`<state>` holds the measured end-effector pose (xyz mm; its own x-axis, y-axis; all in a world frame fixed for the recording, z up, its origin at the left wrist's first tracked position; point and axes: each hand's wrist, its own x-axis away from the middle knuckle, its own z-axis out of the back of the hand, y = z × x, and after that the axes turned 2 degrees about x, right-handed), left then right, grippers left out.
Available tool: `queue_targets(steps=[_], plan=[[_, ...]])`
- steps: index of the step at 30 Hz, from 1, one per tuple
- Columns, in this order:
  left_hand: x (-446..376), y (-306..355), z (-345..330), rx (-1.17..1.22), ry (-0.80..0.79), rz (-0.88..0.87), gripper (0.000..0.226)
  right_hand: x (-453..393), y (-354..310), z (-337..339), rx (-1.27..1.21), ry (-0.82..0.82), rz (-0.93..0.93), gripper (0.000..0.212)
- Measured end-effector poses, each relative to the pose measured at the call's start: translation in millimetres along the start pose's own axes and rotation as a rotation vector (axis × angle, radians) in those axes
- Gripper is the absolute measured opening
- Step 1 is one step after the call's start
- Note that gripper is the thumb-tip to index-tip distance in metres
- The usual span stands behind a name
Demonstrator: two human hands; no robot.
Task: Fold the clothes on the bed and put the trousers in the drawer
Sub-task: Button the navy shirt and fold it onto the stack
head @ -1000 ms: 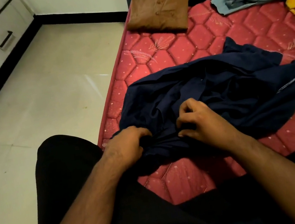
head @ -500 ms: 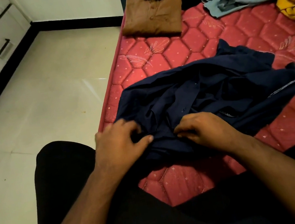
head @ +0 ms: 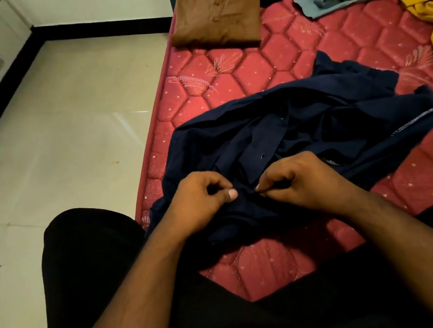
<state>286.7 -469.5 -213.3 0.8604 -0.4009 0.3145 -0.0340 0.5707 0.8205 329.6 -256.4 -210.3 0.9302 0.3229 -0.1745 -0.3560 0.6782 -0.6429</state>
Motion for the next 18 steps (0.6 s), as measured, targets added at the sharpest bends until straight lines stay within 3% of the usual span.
queue_targets(steps=[2, 5, 9, 11, 16, 18], plan=[[1.8, 5.9, -2.7, 0.316, 0.083, 0.064, 0.010, -0.6, -1.6, 2.5, -0.065, 0.020, -0.006, 0.008], [2.1, 14.5, -2.8, 0.636, 0.047, 0.126, 0.015, 0.1, -0.1, 6.8, -0.141, 0.064, -0.025, 0.010], [2.8, 12.6, -2.5, 0.517, -0.143, 0.107, 0.012, -0.8, 0.4, 8.7, -0.147, 0.110, -0.037, 0.004], [2.7, 11.2, -4.3, 0.483, -0.166, 0.110, 0.006, -1.6, -0.2, 7.9, -0.129, 0.089, -0.028, 0.003], [1.1, 9.7, -7.3, 0.777, 0.026, 0.147, 0.016, -0.2, 4.7, 9.5, -0.169, -0.041, -0.101, 0.016], [0.0, 9.6, -6.7, 0.840, 0.044, 0.100, 0.014, 0.8, 5.9, 5.9, -0.151, -0.024, -0.105, 0.017]])
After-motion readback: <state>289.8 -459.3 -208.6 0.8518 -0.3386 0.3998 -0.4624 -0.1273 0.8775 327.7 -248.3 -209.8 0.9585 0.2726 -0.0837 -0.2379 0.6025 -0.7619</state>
